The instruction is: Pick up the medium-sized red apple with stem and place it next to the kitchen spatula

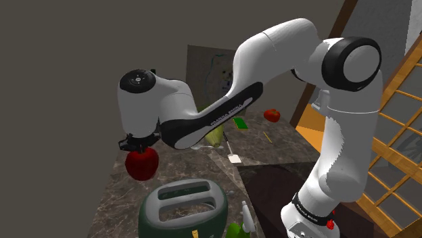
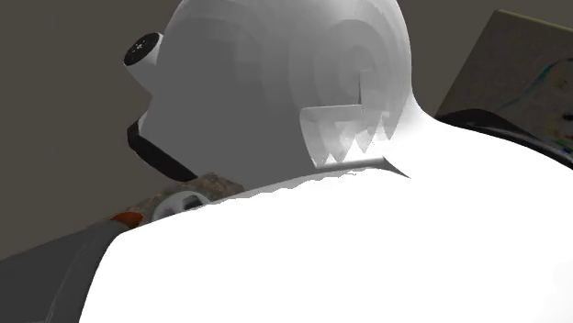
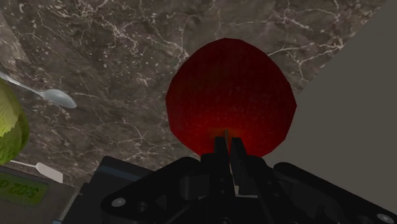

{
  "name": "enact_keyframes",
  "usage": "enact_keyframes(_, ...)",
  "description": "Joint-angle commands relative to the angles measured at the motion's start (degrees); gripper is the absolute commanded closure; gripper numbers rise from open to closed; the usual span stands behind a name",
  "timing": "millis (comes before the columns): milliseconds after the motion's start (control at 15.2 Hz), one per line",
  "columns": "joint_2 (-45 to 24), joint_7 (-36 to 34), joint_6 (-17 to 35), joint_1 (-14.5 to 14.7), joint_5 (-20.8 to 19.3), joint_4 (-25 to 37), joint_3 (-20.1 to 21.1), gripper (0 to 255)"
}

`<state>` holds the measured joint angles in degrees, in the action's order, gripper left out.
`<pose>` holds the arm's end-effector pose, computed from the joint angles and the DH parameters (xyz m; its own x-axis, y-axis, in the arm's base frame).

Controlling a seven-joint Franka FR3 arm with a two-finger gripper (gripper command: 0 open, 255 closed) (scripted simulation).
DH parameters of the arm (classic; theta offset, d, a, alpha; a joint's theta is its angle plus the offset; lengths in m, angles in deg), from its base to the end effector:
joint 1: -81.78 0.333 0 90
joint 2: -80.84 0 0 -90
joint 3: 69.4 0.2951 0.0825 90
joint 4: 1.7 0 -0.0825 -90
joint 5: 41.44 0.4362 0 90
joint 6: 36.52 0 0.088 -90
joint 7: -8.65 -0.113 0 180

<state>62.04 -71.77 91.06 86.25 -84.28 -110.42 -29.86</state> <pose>0.5062 0.4326 0.3228 0.8922 -0.2037 0.4031 -0.2416 -0.9694 0.0447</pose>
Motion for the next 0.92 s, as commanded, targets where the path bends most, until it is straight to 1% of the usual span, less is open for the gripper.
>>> enact_keyframes(0,0.76,0.9,-0.79,-0.27,1.0,0.42,0.41,255)
enact_keyframes(858,5.14,6.96,-7.13,-1.63,7.07,4.97,2.5,255)
